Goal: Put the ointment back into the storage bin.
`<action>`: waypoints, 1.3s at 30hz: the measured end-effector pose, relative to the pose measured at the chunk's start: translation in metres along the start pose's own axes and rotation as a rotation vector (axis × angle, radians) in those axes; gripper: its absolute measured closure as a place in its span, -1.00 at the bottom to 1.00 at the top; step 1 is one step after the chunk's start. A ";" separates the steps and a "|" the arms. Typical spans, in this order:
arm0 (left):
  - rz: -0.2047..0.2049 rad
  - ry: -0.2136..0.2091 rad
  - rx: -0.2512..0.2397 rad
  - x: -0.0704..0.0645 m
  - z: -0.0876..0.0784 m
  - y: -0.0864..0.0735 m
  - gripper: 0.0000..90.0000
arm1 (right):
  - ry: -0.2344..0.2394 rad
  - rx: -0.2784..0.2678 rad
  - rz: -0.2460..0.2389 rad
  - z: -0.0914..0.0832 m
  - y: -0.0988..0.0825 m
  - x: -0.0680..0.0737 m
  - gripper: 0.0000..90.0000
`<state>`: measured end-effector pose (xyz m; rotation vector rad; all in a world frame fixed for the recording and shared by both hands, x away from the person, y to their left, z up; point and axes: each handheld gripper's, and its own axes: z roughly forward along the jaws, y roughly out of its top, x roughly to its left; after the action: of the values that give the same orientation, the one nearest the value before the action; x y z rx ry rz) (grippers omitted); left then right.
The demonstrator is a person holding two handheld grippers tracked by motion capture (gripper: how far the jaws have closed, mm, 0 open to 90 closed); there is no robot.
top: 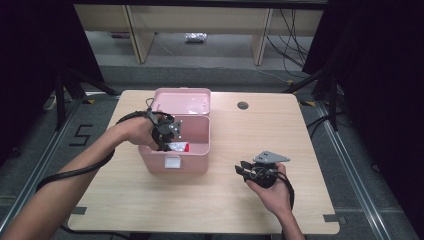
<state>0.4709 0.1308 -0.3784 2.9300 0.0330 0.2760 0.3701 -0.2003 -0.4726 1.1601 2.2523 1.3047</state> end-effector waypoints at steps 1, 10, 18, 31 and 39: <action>-0.002 -0.002 0.001 0.000 0.001 0.000 0.58 | 0.001 0.001 0.003 0.000 0.000 0.000 0.51; -0.014 -0.013 0.011 0.003 0.005 -0.002 0.58 | 0.012 -0.003 0.007 0.000 0.000 0.000 0.51; -0.020 -0.025 0.020 0.004 0.010 -0.002 0.58 | 0.011 -0.002 0.007 0.001 -0.001 0.000 0.51; -0.018 -0.033 0.028 0.005 0.016 -0.002 0.58 | 0.010 -0.002 0.002 0.001 -0.001 -0.001 0.50; -0.019 -0.037 0.031 0.006 0.018 -0.002 0.58 | 0.004 0.011 -0.028 0.001 0.000 -0.003 0.50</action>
<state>0.4803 0.1297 -0.3955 2.9629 0.0601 0.2204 0.3720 -0.2020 -0.4735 1.1265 2.2733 1.2863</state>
